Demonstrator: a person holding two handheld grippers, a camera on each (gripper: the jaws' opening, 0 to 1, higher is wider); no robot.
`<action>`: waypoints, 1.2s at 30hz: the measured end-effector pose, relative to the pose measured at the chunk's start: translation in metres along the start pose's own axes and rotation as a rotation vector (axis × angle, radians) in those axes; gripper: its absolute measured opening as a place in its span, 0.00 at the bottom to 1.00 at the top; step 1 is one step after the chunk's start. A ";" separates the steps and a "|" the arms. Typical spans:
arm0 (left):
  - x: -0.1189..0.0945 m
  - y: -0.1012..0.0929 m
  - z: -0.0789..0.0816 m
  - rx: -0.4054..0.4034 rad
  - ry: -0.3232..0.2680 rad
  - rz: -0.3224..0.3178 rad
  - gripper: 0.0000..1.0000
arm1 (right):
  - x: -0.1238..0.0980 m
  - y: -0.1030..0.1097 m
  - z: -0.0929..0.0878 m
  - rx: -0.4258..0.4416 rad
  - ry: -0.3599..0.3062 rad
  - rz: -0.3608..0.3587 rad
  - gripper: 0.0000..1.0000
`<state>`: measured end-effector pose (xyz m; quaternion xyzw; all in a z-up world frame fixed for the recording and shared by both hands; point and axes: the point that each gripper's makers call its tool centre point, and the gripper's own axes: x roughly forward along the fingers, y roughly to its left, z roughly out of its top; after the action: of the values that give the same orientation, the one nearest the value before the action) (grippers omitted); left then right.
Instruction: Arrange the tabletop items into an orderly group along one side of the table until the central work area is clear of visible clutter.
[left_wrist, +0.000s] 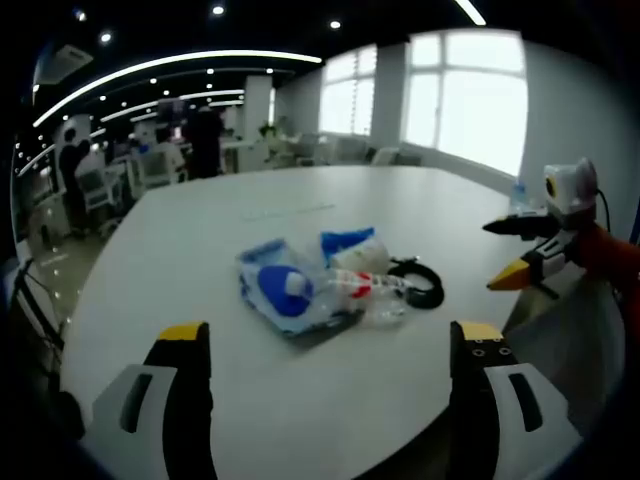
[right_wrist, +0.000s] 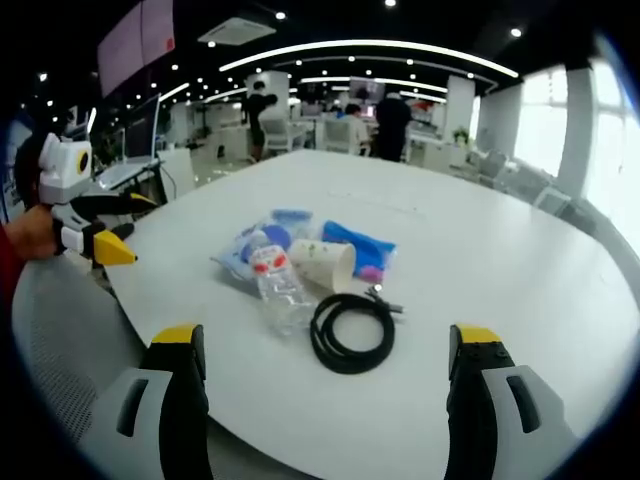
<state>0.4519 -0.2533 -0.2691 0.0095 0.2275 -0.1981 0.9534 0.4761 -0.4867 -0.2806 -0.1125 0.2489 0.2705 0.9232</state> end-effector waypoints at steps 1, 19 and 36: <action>0.000 0.000 0.000 0.000 0.000 0.000 0.96 | 0.000 0.000 0.000 0.000 0.000 0.000 1.00; 0.001 -0.001 -0.003 0.001 0.013 -0.006 0.95 | 0.000 0.000 0.000 0.005 -0.003 0.003 1.00; 0.001 -0.003 -0.004 0.000 0.022 -0.011 0.93 | 0.002 0.003 -0.002 0.001 0.016 0.022 1.00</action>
<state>0.4502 -0.2558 -0.2733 0.0106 0.2380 -0.2032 0.9497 0.4752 -0.4841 -0.2831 -0.1113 0.2574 0.2795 0.9183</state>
